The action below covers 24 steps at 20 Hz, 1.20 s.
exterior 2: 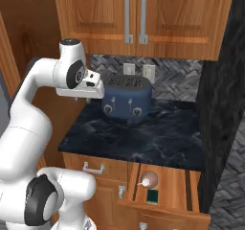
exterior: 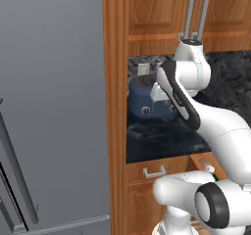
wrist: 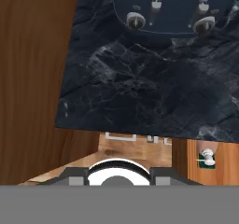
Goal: Restock the sink supplies by placing the sponge and soap dispenser on the counter and next to the sink. Make sure the soap dispenser is upright.
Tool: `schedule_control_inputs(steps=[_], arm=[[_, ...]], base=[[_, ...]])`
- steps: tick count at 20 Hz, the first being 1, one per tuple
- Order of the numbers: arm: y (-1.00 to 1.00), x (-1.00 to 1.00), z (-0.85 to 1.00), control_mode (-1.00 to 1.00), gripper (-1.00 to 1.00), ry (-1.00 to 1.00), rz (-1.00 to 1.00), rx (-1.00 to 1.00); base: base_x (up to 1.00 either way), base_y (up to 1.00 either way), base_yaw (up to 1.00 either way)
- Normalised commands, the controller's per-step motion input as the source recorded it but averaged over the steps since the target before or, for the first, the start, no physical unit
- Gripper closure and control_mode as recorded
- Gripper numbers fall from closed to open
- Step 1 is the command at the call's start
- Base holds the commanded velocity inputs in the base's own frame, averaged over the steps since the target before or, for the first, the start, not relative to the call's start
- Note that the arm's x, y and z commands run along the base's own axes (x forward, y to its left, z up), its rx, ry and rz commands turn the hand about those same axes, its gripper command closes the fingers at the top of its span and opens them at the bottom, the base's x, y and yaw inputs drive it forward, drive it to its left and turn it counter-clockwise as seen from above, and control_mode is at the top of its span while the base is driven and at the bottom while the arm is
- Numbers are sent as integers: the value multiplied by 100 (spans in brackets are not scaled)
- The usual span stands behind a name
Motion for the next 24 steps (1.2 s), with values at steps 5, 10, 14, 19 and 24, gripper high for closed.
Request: schedule_control_inputs(steps=[5,10,14,19,24], arm=[[0,-1,0,100,-100,0,0,0],[0,0,0,100,-100,0,0,0],[0,0,0,100,-100,0,0,0],[0,0,0,100,-100,0,0,0],[0,0,0,100,-100,0,0,0]], base=[[-63,-23,-5],[-71,-77,-15],[-5,-98,-8],[-2,-42,-1],[-21,-3,0]])
